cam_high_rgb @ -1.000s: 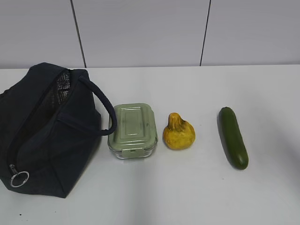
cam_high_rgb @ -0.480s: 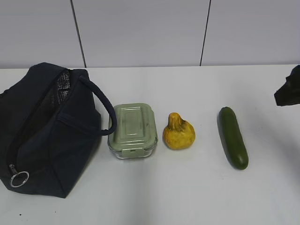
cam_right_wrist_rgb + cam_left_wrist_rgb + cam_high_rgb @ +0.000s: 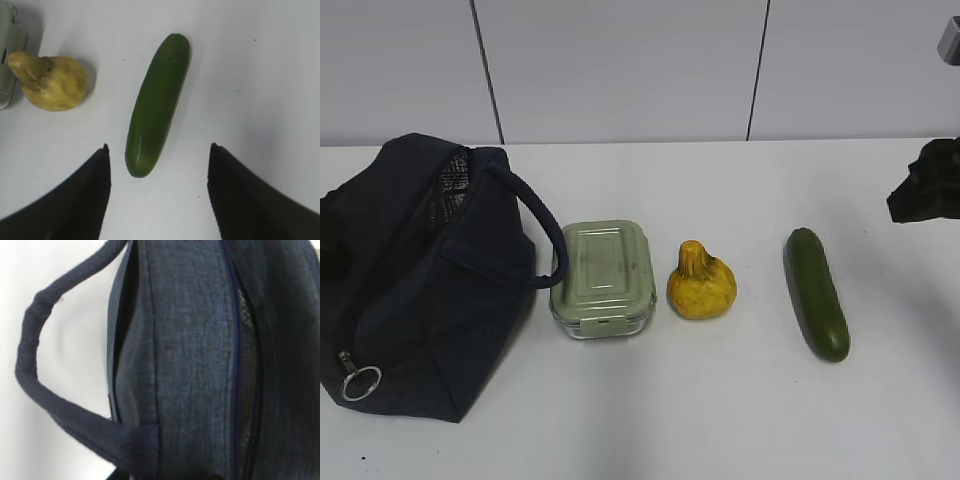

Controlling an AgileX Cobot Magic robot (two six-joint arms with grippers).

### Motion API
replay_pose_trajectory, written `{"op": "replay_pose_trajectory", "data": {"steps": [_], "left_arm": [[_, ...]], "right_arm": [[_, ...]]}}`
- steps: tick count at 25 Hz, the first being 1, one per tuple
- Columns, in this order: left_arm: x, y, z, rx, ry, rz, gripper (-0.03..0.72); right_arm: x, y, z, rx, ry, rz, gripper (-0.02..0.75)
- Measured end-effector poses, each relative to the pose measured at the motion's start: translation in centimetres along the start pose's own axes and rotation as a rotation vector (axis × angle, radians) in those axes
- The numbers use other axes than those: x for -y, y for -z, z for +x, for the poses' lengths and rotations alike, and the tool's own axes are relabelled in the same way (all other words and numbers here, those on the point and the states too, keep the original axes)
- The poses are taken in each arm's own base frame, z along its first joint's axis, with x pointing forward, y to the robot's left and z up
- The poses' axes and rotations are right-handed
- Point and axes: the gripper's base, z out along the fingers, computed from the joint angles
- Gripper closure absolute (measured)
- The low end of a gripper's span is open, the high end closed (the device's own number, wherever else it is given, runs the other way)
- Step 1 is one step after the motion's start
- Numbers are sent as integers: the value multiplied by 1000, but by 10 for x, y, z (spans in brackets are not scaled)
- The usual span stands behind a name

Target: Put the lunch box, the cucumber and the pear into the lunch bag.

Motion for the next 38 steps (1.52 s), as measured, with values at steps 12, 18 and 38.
{"op": "replay_pose_trajectory", "data": {"steps": [12, 18, 38], "left_arm": [[-2, -13, -4, -16, 3, -1, 704], [-2, -13, -6, 2, 3, -4, 704], [-3, -13, -5, -8, -6, -12, 706]], "right_arm": [[3, -31, -19, -118, -5, -62, 262], [-13, -61, -49, -245, 32, -44, 262], [-12, -192, -41, -547, -84, 87, 192]]}}
